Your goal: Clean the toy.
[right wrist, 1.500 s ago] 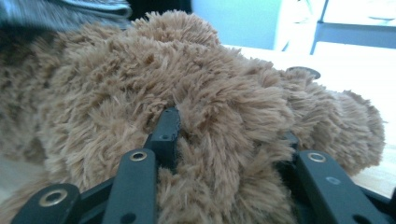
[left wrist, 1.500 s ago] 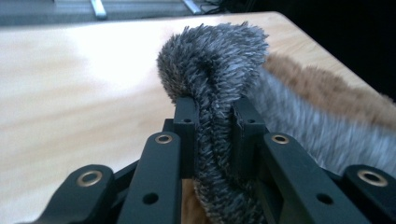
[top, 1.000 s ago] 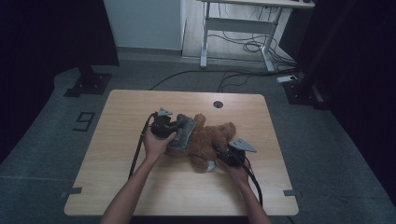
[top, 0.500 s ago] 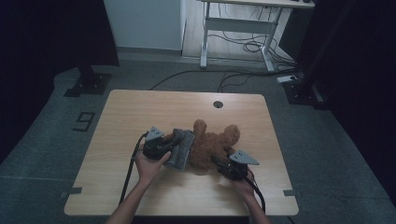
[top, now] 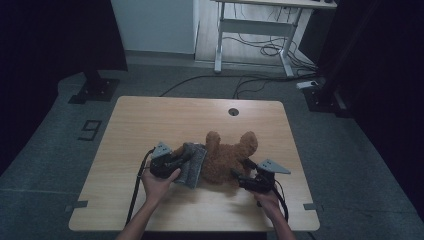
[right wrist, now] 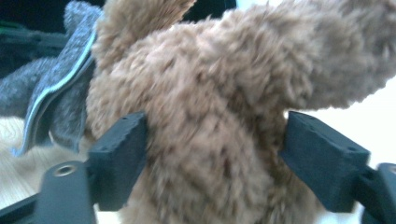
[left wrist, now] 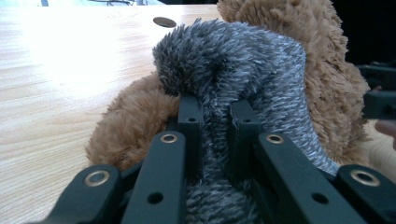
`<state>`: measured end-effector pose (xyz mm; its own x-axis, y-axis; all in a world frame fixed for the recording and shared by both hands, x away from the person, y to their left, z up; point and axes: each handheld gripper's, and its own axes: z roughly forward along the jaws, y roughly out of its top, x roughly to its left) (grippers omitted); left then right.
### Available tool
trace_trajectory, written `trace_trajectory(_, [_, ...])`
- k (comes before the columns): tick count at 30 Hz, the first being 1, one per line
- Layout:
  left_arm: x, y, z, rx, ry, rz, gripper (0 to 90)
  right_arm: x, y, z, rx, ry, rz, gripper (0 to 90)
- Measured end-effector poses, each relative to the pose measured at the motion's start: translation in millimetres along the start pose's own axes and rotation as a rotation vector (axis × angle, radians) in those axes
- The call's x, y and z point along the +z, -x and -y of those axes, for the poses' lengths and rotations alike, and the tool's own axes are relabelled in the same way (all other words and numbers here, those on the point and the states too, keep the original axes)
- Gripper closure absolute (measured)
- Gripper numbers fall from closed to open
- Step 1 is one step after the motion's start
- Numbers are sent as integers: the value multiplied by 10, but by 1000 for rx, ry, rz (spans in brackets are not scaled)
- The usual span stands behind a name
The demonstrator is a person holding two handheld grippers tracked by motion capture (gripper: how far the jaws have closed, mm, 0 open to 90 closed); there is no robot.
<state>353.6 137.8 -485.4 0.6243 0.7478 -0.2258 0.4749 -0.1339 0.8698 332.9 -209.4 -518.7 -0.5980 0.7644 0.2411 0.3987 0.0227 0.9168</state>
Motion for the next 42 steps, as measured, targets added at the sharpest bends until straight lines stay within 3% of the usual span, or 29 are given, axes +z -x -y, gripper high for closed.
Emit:
trace_trajectory(3, [-2,-6,16,-16,6,8,782,151,25,-90,34,-31,-36,187])
trace_trajectory(6, [-24,-37,28,-44,9,30,781,255,4,-65,42,-45,-43,386])
trace_trajectory(9, [-104,-71,-20,-80,23,71,776,218,-12,7,22,-45,-57,492])
trace_trajectory(11, [-156,-82,-95,-90,28,93,775,168,-18,71,-1,-39,-67,528])
trace_trajectory(15, [-250,-26,-402,-90,60,124,774,107,-40,158,-48,-25,-65,555])
trace_trajectory(18, [-291,144,-686,-52,98,151,773,103,-73,164,-77,-21,-48,563])
trace_trajectory(21, [-208,395,-945,-11,114,208,772,101,-89,176,-91,-19,-42,566])
trace_trajectory(24, [48,696,-1121,28,80,254,772,93,-99,187,-96,-14,-38,567])
trace_trajectory(27, [442,969,-1194,55,6,274,772,87,-112,196,-116,-9,-29,568])
trace_trajectory(30, [840,1113,-1156,49,-83,263,769,88,-114,197,-118,-7,-26,568])
trace_trajectory(31, [973,1136,-1117,56,-119,240,768,90,-116,199,-117,-4,-26,567])
trace_trajectory(32, [1144,1138,-1030,84,-171,176,767,89,-117,202,-120,-4,-24,568])
trace_trajectory(34, [1285,1083,-901,92,-219,138,767,83,-125,208,-123,-6,-19,569])
trace_trajectory(37, [1268,954,-797,55,-205,134,767,94,-144,238,-135,-20,-4,581])
trace_trajectory(42, [1016,832,-809,98,-209,49,768,99,-194,235,-159,-22,24,587])
